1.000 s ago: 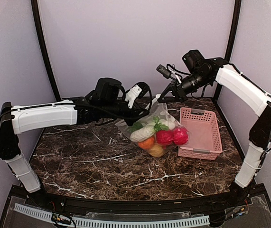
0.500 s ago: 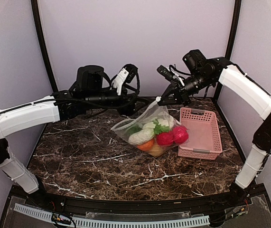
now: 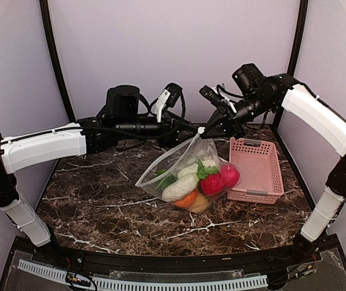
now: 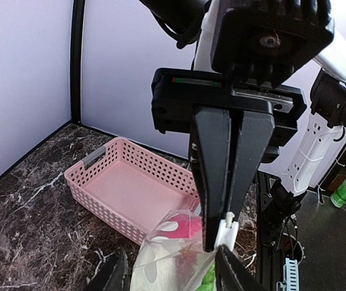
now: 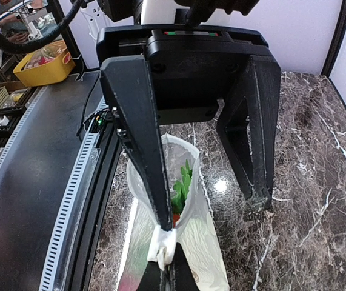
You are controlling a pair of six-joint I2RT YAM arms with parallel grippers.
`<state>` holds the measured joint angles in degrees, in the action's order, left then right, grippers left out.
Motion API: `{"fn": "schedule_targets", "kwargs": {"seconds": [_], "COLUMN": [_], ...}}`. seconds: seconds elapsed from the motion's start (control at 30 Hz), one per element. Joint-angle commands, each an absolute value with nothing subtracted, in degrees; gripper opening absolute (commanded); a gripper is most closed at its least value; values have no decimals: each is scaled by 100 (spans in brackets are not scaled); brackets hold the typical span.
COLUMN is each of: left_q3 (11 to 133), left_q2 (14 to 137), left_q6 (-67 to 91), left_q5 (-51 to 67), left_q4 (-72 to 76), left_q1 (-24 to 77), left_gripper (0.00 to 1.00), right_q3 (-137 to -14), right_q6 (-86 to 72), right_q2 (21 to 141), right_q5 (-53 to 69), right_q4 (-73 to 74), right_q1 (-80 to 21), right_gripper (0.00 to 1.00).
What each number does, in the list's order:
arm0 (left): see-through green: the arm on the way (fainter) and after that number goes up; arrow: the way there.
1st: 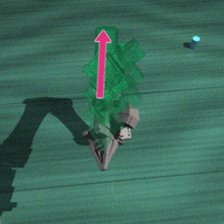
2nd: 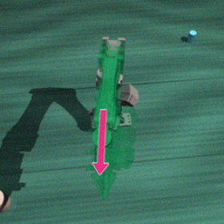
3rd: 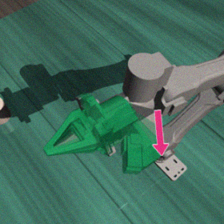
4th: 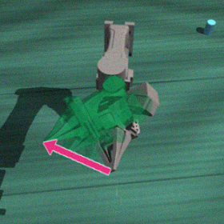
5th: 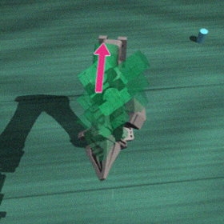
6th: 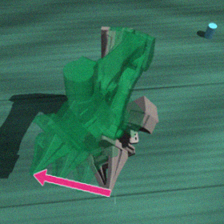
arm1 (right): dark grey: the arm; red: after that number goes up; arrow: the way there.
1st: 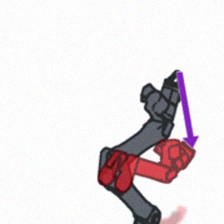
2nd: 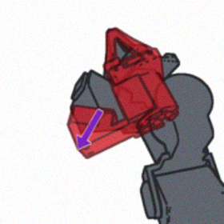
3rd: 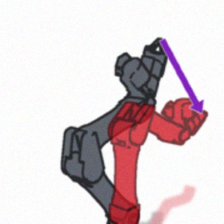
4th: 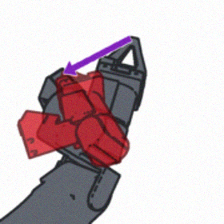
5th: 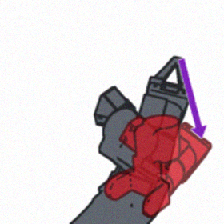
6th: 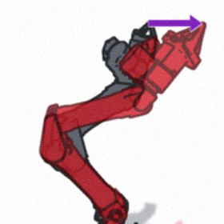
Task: Place the food in the zip-top bag and seal the zipper
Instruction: Pick up the zipper from the zipper food storage bag.
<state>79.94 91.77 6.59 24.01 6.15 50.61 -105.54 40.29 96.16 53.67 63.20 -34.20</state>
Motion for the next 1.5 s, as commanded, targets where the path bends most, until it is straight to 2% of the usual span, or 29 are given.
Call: {"fn": "schedule_targets", "kwargs": {"seconds": [0.0, 0.2, 0.37, 0.67, 1.0, 1.2, 1.47], "left_q3": [8002, 7933, 7737, 7630, 7761, 7850, 7880], "left_q2": [9193, 9193, 8851, 8920, 9401, 9534, 9619], "left_q6": [793, 654, 449, 646, 1251, 1326, 1433], "left_q5": [2760, 2835, 2456, 3292, 3809, 3934, 4055], "left_q4": [913, 832, 675, 954, 1717, 1752, 1885], "left_q1": [5062, 5053, 4919, 4833, 4843, 4840, 4837], "left_gripper": [46, 41, 46, 53, 35, 32, 23], "right_q3": [-10468, -10461, -10424, -10370, -10388, -10365, -10337], "right_q6": [4008, 3986, 4050, 4074, 4034, 4022, 4008], "right_q2": [9430, 9500, 9486, 9592, 9631, 9641, 9655], "right_q5": [5451, 5395, 5387, 5379, 5326, 5310, 5283], "right_q4": [6043, 6038, 6047, 6019, 5979, 5959, 5950], "right_q1": [-3488, -3494, -3498, -3498, -3506, -3507, -3506], "right_gripper": [0, 0, 0, 0, 0, 0, 0]}}
